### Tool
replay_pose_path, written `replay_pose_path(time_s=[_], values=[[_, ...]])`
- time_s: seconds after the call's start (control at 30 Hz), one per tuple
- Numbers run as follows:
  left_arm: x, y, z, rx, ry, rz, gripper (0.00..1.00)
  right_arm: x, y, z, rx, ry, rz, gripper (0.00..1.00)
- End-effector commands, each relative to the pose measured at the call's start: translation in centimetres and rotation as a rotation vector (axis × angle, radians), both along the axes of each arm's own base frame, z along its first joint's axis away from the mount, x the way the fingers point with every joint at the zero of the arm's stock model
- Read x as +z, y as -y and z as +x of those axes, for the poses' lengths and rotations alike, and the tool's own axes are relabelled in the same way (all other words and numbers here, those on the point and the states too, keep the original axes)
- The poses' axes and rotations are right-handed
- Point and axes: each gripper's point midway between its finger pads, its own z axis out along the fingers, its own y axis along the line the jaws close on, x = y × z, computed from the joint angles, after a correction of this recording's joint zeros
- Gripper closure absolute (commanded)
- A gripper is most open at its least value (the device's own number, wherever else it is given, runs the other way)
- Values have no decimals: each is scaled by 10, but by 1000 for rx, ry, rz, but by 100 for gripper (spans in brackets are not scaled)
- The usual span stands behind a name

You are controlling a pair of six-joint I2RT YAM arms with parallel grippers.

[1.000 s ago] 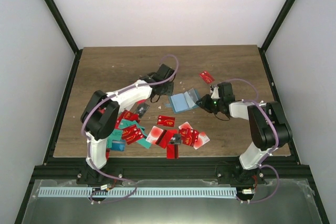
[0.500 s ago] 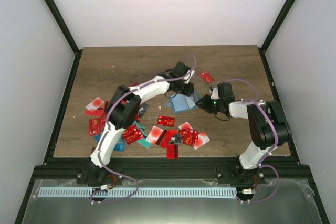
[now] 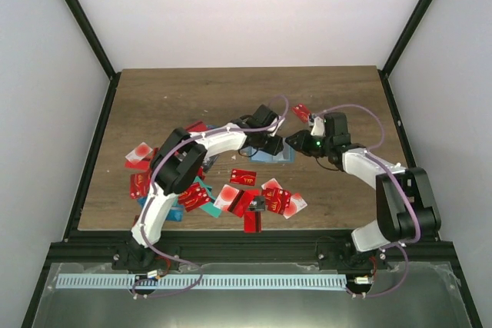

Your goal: Put the credit cards into the card holder

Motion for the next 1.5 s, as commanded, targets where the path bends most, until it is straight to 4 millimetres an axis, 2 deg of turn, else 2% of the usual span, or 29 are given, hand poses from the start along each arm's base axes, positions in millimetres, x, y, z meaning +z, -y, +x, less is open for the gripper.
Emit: replay_pose_path(time_s=[0.0, 0.1, 0.27, 0.43, 0.53, 0.8, 1.1, 1.23, 1.33, 1.47], values=[[-21, -16, -36, 36, -148, 3, 65, 43, -27, -13, 147, 111, 106, 77], [1, -15, -37, 59, -138, -42, 63, 50, -36, -27, 207, 139, 160, 77], [43, -15, -26, 73, -60, -73, 57, 46, -35, -43, 223, 126, 151, 78], [61, -15, -25, 70, -41, -82, 56, 43, -38, -67, 245, 103, 127, 77], [62, -17, -27, 75, -41, -84, 56, 47, -43, -78, 259, 107, 132, 77], [57, -23, -31, 88, -54, -66, 56, 63, -48, -89, 298, 140, 166, 77], [65, -52, -39, 141, -24, 9, 55, 48, -54, -120, 337, 95, 143, 77], [70, -70, -55, 154, -31, 41, 55, 40, -53, -138, 345, 61, 145, 75], [69, -88, -77, 161, -52, 63, 55, 32, -53, -153, 346, 15, 134, 72], [56, -107, -115, 144, -115, 102, 55, 15, -61, -176, 363, -83, 136, 61]])
